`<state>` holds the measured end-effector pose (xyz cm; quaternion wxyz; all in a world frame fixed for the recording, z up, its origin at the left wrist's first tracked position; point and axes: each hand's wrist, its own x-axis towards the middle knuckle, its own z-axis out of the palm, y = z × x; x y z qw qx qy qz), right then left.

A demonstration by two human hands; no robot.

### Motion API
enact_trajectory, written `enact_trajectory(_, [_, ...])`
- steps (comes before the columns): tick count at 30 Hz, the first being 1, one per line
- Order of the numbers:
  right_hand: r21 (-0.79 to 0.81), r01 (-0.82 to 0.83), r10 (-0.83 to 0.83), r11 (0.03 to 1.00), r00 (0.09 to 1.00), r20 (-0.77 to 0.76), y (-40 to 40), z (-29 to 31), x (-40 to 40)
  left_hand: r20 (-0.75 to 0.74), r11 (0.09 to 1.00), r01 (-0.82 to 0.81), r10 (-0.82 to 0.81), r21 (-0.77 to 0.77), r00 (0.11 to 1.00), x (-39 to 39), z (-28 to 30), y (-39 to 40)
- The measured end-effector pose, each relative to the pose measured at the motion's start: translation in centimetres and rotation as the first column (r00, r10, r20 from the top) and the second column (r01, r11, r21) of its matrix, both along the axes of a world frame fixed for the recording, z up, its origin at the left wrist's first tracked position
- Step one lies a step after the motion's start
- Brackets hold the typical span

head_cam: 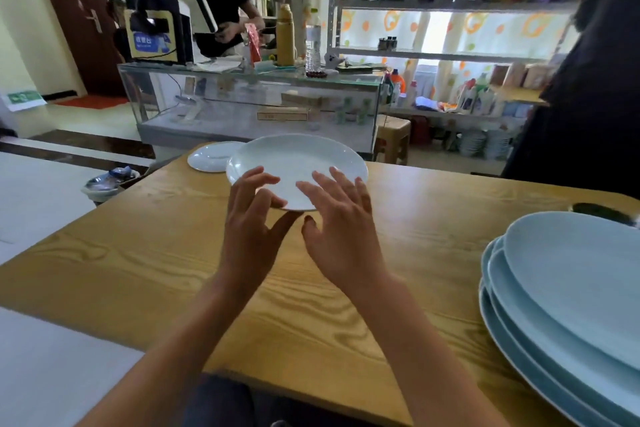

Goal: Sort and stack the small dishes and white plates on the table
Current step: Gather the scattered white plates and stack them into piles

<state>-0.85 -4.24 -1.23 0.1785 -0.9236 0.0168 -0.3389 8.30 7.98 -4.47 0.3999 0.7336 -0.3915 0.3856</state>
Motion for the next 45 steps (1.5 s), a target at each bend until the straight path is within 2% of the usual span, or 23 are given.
enact_trajectory(4, [-0.080, 0.063, -0.062, 0.995, 0.998, 0.024, -3.1, 2.6, -3.9, 0.065, 0.995, 0.100, -0.098, -0.030, 0.993, -3.3, 2.8, -3.5])
enact_trajectory(8, [-0.149, 0.112, -0.080, 0.983, 0.975, 0.206, -6.5, 4.3, -8.8, 0.066, 0.972, 0.234, -0.232, -0.032, 0.970, -7.2, 5.1, -7.2])
enact_trajectory(13, [-0.171, 0.213, -0.176, 0.962, 0.962, 0.210, -9.9, 5.5, -15.3, 0.000, 0.918, 0.395, -0.395, 0.022, 0.919, -12.0, 6.9, -11.4])
enact_trajectory(18, [-0.172, 0.325, -0.311, 0.930, 0.945, 0.105, -12.1, 5.9, -22.5, -0.078, 0.881, 0.459, -0.452, 0.114, 0.888, -15.1, 6.5, -14.6])
enact_trajectory(21, [-0.174, 0.373, -0.375, 0.912, 0.927, 0.021, -12.7, 5.3, -26.0, -0.187, 0.883, 0.463, -0.443, 0.082, 0.877, -15.8, 5.6, -15.7])
enact_trajectory(24, [-0.121, 0.410, -0.419, 0.904, 0.906, -0.058, -12.8, 4.3, -28.2, -0.179, 0.876, 0.482, -0.471, 0.022, 0.864, -16.5, 5.2, -16.5])
enact_trajectory(27, [-0.131, 0.421, -0.435, 0.898, 0.894, -0.110, -12.7, 3.6, -29.1, -0.168, 0.879, 0.477, -0.474, -0.023, 0.865, -17.5, 5.9, -17.7])
enact_trajectory(32, [-0.135, 0.427, -0.447, 0.894, 0.871, -0.204, -11.9, 3.2, -30.4, -0.179, 0.855, 0.499, -0.474, 0.139, 0.862, -19.2, 6.6, -18.9])
enact_trajectory(37, [-0.160, 0.454, -0.480, 0.876, 0.795, -0.371, -11.2, 3.4, -30.4, -0.181, 0.862, 0.488, -0.462, 0.141, 0.868, -19.9, 6.9, -18.5])
enact_trajectory(45, [-0.134, 0.534, -0.537, 0.835, 0.737, -0.409, -10.0, 3.2, -30.4, -0.195, 0.859, 0.481, -0.448, 0.177, 0.872, -19.8, 7.6, -16.8])
